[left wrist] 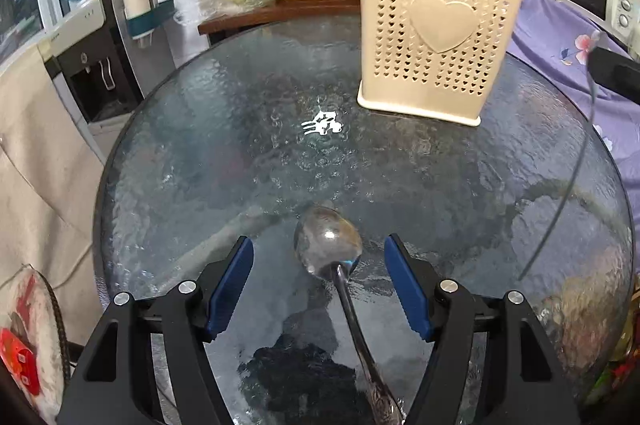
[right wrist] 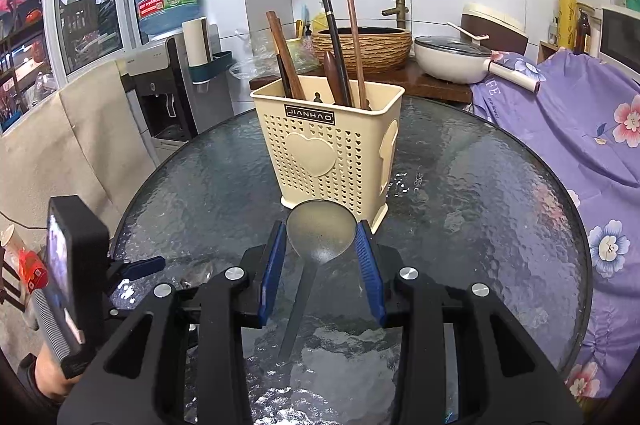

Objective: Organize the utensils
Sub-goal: 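Lift both spoons and carry them toward the beige holder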

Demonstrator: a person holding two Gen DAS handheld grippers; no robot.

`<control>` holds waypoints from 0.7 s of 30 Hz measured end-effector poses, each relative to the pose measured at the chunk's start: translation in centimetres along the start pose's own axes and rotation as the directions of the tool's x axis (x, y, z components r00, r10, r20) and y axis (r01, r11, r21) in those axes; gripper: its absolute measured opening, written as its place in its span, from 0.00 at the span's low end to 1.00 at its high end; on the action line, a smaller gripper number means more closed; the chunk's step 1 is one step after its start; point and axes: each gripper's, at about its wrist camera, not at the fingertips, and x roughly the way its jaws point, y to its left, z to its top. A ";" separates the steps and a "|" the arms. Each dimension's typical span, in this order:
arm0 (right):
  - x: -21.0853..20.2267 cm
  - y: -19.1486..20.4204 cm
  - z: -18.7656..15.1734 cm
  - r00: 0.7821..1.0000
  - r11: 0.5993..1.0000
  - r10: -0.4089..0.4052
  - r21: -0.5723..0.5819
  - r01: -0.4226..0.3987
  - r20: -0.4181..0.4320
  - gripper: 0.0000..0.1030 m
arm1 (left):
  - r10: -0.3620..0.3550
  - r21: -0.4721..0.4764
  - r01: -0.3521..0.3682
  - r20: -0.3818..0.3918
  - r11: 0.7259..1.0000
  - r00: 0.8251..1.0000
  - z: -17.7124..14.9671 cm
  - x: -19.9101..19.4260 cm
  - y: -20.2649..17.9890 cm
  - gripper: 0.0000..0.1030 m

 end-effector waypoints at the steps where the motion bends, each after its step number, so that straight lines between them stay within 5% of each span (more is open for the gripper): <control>1: 0.0 0.0 0.0 1.000 1.000 0.000 -0.001 0.000 -0.001 0.36 | -0.001 0.001 0.001 -0.002 1.000 1.000 0.1 0.1 -0.1 0.62; 21: -0.1 0.2 -0.3 1.000 1.000 0.006 0.002 -0.006 -0.008 0.36 | -0.065 0.026 0.067 -0.090 0.997 0.994 1.8 2.3 -0.3 0.13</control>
